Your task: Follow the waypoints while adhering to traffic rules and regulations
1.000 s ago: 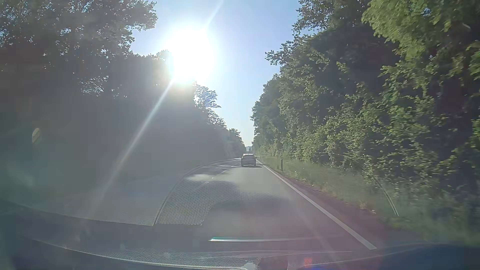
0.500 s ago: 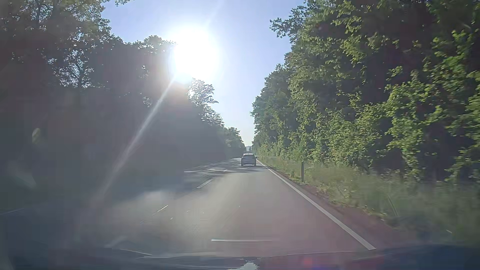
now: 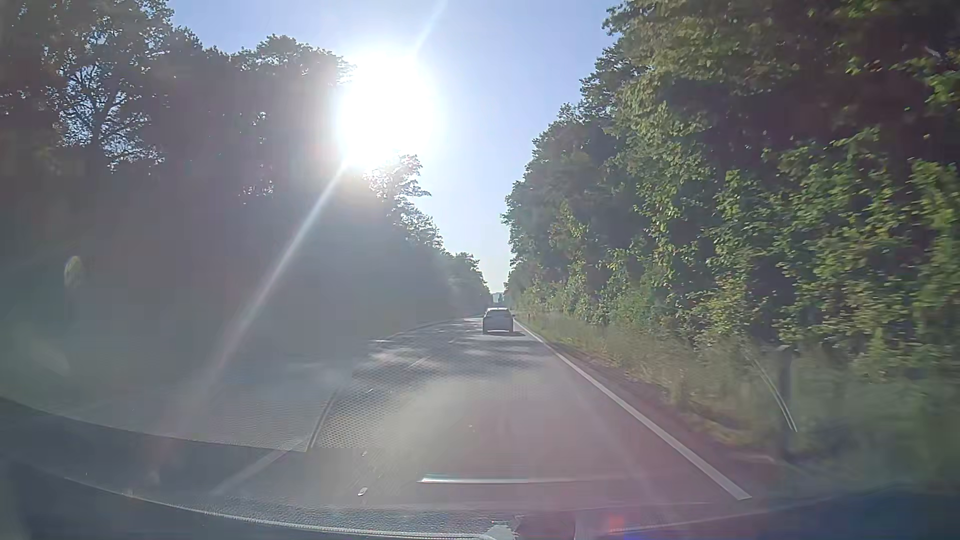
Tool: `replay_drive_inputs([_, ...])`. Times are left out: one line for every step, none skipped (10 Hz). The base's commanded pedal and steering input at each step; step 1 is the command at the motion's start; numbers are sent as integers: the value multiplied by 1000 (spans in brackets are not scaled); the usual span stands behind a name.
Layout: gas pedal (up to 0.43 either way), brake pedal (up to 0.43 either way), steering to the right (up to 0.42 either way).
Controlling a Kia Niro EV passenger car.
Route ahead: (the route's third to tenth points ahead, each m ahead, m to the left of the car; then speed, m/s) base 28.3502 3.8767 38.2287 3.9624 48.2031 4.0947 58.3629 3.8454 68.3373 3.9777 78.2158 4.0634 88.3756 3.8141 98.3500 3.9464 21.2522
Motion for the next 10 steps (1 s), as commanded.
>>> replay_drive_inputs([177,0,1])
replay_drive_inputs([177,0,1])
replay_drive_inputs([177,0,1])
replay_drive_inputs([177,0,1])
replay_drive_inputs([177,0,1])
replay_drive_inputs([189,0,1])
replay_drive_inputs([189,0,1])
replay_drive_inputs([189,0,1])
replay_drive_inputs([189,0,1])
replay_drive_inputs([189,0,1])
